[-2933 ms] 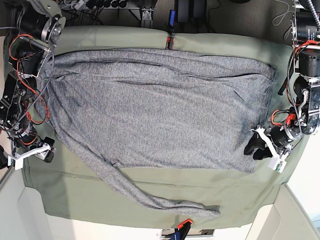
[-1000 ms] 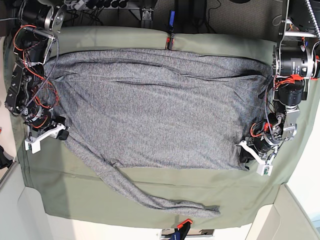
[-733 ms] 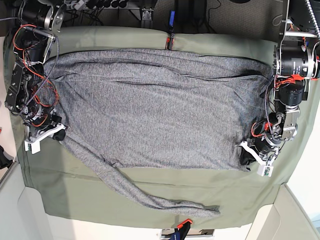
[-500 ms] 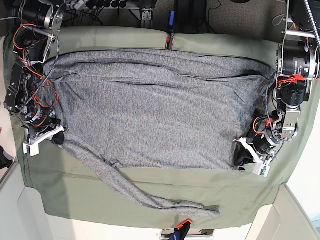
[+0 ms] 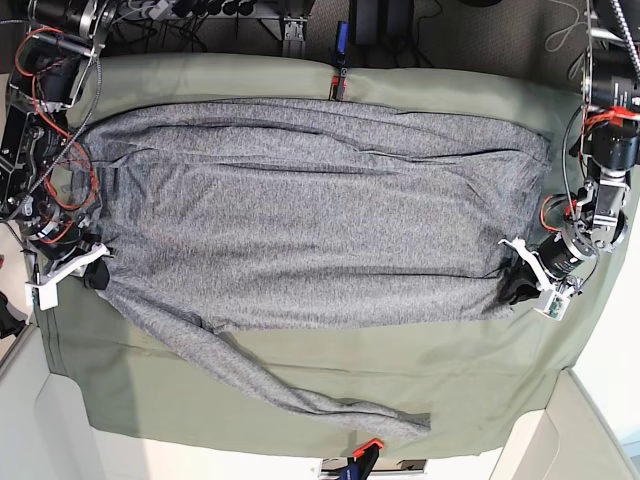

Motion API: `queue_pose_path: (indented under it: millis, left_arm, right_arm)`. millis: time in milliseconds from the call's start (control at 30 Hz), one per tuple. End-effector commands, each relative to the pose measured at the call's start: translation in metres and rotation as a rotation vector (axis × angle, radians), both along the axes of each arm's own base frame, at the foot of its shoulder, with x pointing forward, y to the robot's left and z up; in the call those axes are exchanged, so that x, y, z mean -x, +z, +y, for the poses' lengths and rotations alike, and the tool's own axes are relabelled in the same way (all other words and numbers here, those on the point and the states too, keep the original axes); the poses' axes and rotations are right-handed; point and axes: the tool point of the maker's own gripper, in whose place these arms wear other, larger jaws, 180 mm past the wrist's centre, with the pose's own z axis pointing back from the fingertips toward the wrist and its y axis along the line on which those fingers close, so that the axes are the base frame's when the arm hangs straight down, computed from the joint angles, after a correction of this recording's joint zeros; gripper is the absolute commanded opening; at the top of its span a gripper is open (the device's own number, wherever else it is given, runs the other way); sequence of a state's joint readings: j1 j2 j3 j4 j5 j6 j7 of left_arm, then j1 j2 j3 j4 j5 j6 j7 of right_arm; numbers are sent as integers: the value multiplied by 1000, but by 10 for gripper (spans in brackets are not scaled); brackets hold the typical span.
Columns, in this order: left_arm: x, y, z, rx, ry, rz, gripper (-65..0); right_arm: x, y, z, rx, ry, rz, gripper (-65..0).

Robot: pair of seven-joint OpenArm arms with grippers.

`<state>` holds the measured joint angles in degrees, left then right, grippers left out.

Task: Fold the T-shirt properly
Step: 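Pinch the shirt edges and pull the shirt flat with both grippers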

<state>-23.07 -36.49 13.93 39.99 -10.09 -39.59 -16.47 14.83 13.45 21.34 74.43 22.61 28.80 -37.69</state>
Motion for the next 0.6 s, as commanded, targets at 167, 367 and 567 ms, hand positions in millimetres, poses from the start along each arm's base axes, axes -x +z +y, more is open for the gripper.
queue_pose_path:
  millis: [167, 367, 567]
  left_arm:
    - [18, 29, 3, -38, -77, -81, -650]
    - [33, 47, 25, -60, -40, -130, -650]
    - [54, 37, 41, -79, -17, -91, -650]
  right_arm:
    - [16, 24, -18, 47, -30, -90, -650]
    - [40, 23, -33, 14, -69, -95, -650]
    - [61, 8, -34, -4, -73, -54, -650]
